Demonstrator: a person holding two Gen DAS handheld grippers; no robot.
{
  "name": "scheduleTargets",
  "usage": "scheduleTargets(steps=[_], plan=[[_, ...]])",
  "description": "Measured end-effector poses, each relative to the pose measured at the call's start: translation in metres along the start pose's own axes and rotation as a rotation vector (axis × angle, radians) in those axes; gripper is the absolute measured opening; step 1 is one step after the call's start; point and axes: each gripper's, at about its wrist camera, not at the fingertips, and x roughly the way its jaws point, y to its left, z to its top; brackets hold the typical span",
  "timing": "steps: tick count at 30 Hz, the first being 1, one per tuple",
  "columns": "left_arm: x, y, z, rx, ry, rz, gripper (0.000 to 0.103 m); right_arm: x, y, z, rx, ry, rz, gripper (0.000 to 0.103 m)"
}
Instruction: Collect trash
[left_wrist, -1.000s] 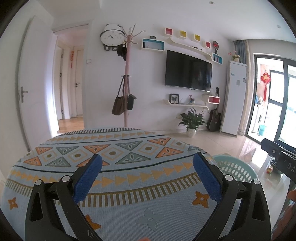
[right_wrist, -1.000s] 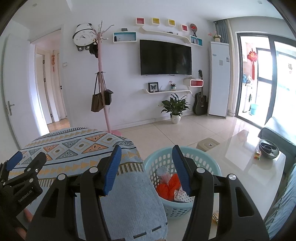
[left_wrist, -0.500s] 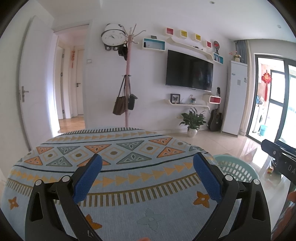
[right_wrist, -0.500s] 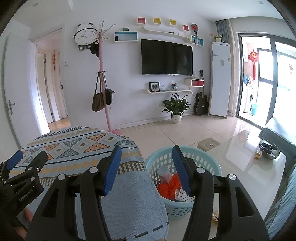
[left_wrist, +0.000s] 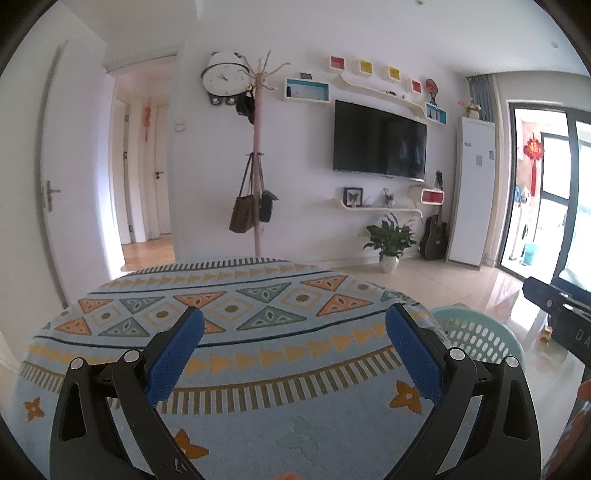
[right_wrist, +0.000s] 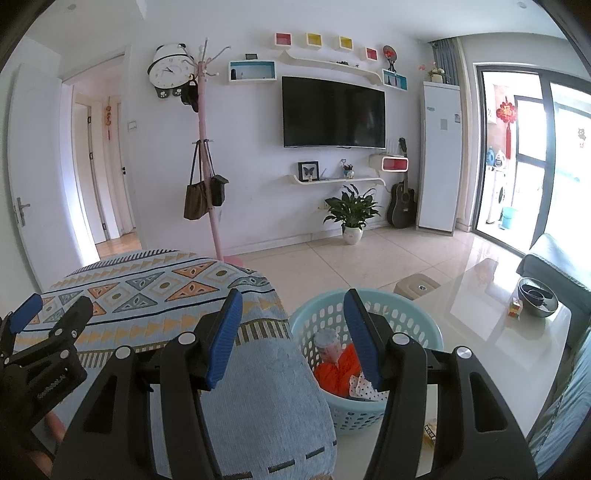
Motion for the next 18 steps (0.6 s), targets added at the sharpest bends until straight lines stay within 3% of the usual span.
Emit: scheduleTargets(steps=[18], plan=[[-0.056, 0.013, 0.007, 0.029, 0.033, 0.084, 0.095, -0.041, 0.011, 0.001, -0.013, -0.04, 0.038, 0.053]])
